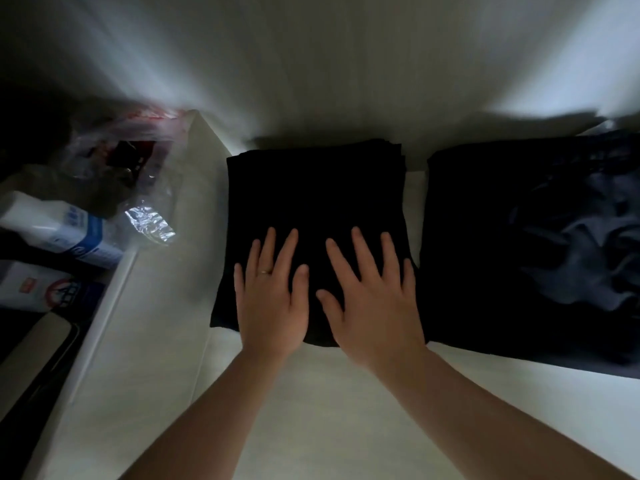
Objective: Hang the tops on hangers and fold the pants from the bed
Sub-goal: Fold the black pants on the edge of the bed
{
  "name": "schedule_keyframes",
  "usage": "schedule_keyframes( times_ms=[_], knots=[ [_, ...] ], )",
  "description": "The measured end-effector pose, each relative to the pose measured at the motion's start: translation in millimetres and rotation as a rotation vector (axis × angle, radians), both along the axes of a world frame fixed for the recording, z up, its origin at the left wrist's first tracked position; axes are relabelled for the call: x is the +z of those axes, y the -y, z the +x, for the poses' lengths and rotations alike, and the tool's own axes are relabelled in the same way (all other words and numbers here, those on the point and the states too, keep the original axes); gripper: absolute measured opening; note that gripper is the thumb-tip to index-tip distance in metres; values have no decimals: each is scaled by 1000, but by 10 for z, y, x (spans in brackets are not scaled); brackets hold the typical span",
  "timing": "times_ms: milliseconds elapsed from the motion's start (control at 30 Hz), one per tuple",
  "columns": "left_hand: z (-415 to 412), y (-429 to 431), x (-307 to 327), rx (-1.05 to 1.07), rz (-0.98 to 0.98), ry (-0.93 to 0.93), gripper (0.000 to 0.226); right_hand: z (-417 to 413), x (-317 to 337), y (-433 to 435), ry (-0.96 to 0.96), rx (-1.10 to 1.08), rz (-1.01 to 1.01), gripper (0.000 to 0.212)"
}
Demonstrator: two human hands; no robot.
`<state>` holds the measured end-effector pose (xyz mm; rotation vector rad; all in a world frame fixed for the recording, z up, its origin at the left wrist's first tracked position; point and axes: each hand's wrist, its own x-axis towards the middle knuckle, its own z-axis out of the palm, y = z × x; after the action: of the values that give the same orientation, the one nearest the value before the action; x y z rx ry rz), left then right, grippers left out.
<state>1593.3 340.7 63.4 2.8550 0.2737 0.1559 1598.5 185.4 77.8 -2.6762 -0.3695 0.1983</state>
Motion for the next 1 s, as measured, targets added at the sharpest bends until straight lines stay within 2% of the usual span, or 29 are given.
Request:
schedule_keyframes(
  times_ms=[233,367,567,733,833,1000],
  knots=[
    [166,-75,-18,2,62,-100,61,154,-183,-68,-43,-25,21,69],
    [6,49,56,63,-12,-157,60,-10,-172,98,-81,-2,32,68],
    [-968,345,200,-7,-147,-344,68,-652,21,470,-240,72,-92,71],
    [-1799,493,369,16,-110,-511,71,-1200,311,882,-270,81,-232,69],
    [-2242,676,490,60,-167,-572,77,-1587,504,1125,-322,83,-267,69],
    [-2793,1052,728,155,-304,-572,64,-2158,807,1424,-360,17,-275,69]
  ],
)
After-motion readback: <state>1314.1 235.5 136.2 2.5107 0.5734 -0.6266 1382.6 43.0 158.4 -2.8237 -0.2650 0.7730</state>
